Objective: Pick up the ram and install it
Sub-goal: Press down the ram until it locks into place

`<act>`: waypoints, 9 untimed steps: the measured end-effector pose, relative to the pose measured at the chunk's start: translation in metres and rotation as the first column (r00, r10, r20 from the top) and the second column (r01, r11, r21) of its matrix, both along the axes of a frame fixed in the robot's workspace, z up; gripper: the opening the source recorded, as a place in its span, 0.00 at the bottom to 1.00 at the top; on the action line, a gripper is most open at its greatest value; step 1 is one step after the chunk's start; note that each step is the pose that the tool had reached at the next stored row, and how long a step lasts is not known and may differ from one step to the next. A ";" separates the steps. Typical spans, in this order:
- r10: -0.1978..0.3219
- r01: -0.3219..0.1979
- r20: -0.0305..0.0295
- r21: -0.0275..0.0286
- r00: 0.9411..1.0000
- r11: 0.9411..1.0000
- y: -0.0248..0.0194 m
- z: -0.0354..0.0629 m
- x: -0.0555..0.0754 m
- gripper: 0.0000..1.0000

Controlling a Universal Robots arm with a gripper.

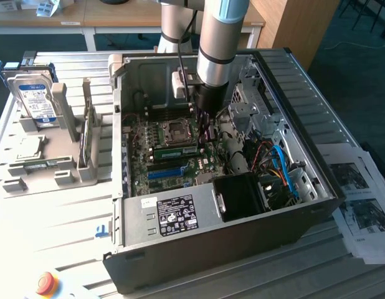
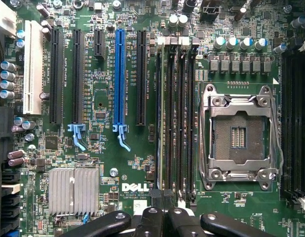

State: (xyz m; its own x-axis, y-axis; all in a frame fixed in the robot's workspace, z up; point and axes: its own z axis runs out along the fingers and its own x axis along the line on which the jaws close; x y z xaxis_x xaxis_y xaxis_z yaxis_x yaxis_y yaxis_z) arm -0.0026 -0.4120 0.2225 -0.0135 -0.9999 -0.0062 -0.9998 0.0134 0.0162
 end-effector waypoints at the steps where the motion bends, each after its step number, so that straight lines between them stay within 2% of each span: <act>1: 0.000 0.000 0.000 0.000 1.000 1.000 0.0000 -0.0001 0.000 0.10; 9: 0.000 0.000 0.000 0.000 1.000 1.000 0.0000 -0.0006 0.000 0.10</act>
